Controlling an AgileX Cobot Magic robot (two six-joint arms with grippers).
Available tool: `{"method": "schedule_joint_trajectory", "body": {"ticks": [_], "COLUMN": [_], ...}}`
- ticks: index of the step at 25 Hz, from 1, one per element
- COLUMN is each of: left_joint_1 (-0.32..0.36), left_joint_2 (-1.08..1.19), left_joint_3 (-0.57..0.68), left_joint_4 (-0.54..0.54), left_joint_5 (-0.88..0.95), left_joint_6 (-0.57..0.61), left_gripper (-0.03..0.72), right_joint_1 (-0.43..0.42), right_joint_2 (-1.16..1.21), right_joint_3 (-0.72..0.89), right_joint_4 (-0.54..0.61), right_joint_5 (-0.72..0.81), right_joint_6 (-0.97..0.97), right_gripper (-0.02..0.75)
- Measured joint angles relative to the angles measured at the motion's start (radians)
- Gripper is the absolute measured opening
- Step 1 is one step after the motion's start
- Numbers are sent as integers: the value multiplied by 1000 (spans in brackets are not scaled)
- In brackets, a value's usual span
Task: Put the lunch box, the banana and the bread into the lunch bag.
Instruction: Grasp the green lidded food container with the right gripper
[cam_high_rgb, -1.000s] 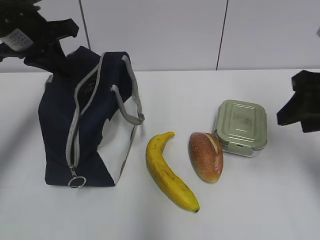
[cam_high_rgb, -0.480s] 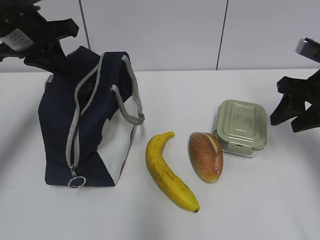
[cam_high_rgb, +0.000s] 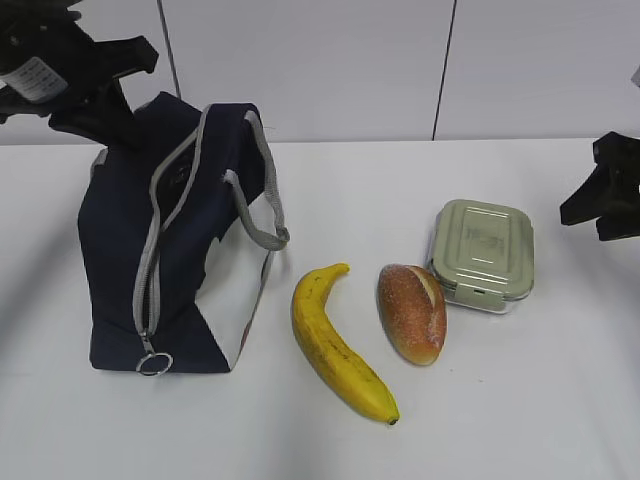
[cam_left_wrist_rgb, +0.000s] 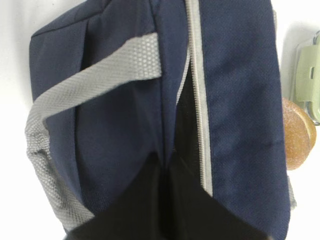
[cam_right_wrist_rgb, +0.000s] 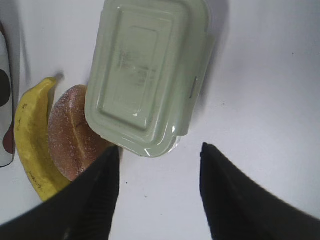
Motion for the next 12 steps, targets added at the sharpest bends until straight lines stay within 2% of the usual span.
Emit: {"method": "schedule_joint_trajectory", "body": {"ticks": [9, 12], "left_joint_1": [0, 0], "left_joint_2": [0, 0], "left_joint_3": [0, 0], "left_joint_4": [-10, -15], "left_joint_5": [0, 0], "left_joint_6": [0, 0], "left_gripper": [-3, -3], "right_joint_1": [-2, -2], "right_joint_2": [97, 133], "right_joint_3": [-1, -1], "right_joint_4": [74, 104], "right_joint_5": [22, 22], "right_joint_6": [-85, -121], "right_gripper": [391, 440]}}
